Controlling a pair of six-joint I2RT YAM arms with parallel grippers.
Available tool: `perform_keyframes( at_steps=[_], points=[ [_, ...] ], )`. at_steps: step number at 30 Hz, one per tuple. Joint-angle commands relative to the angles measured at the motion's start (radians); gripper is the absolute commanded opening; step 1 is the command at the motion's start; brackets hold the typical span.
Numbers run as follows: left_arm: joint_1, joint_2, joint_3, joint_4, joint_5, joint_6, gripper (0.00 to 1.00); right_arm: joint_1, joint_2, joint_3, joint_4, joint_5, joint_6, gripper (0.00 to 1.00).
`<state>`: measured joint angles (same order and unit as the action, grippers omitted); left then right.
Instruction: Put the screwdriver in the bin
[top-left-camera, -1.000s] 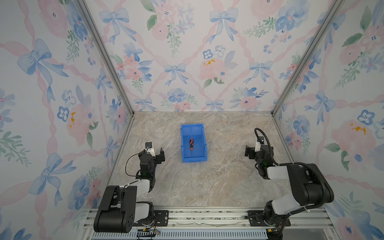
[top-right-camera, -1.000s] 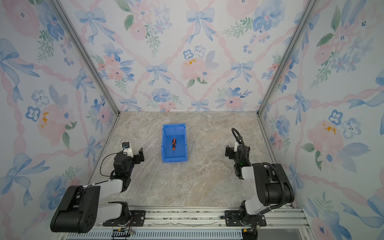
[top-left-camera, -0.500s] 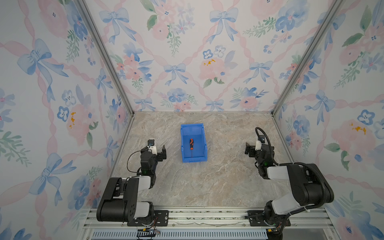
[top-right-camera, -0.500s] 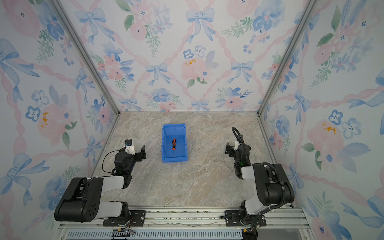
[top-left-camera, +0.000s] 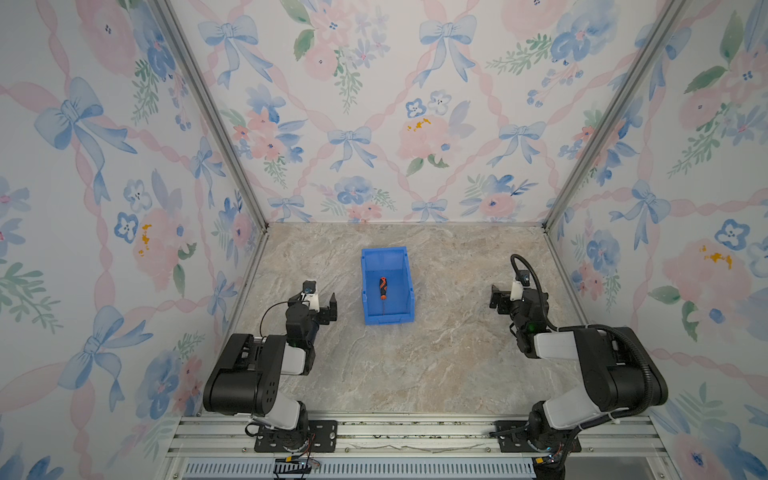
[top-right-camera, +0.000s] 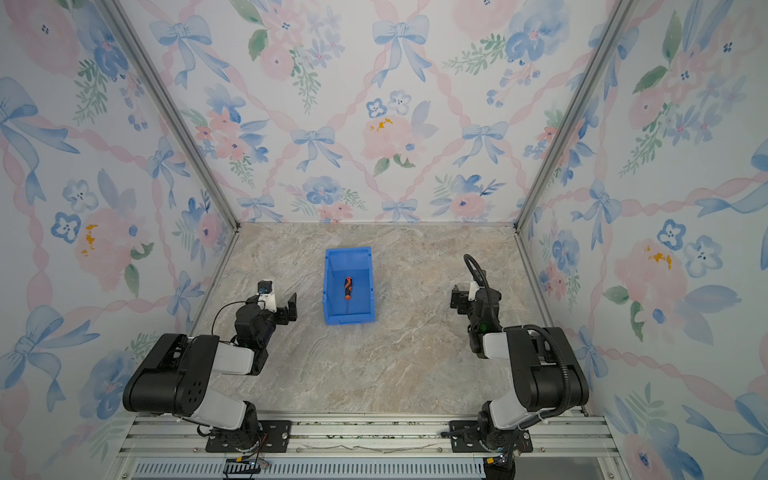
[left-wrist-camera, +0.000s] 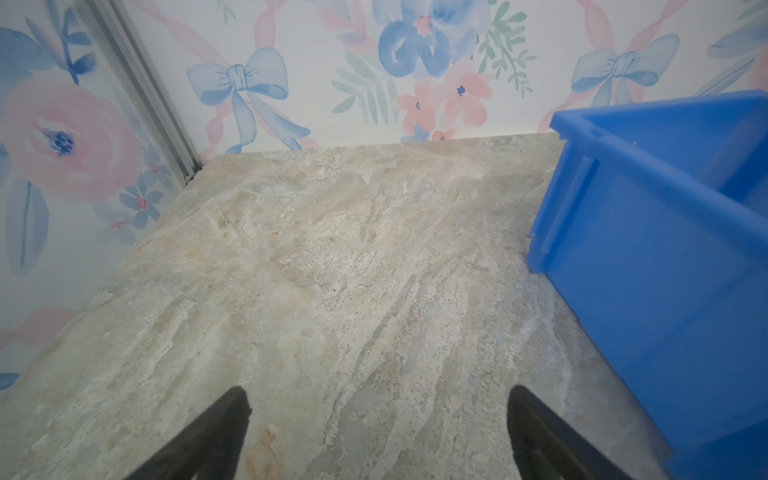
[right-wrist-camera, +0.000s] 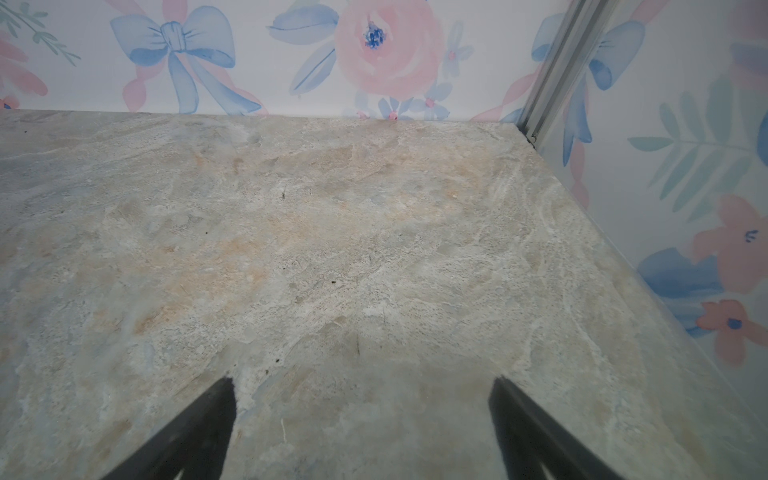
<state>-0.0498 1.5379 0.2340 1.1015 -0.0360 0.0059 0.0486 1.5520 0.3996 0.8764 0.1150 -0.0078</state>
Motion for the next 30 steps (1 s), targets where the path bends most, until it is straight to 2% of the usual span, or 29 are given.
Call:
perform_keyframes(
  at_steps=[1,7,10,30],
  points=[
    [0.004,0.006,0.004,0.071,-0.002,0.007,0.97,-0.002,0.000,-0.002,0.027,-0.006,0.012,0.97],
    [0.033,0.020,0.018,0.073,-0.011,-0.033,0.98,0.000,0.000,-0.001,0.027,-0.001,0.010,0.97],
    [0.022,0.013,0.010,0.074,-0.039,-0.032,0.98,0.002,0.000,-0.001,0.027,-0.001,0.009,0.97],
    [0.015,0.024,0.018,0.078,-0.046,-0.023,0.98,0.004,0.000,-0.002,0.031,0.004,0.008,0.97]
  ],
)
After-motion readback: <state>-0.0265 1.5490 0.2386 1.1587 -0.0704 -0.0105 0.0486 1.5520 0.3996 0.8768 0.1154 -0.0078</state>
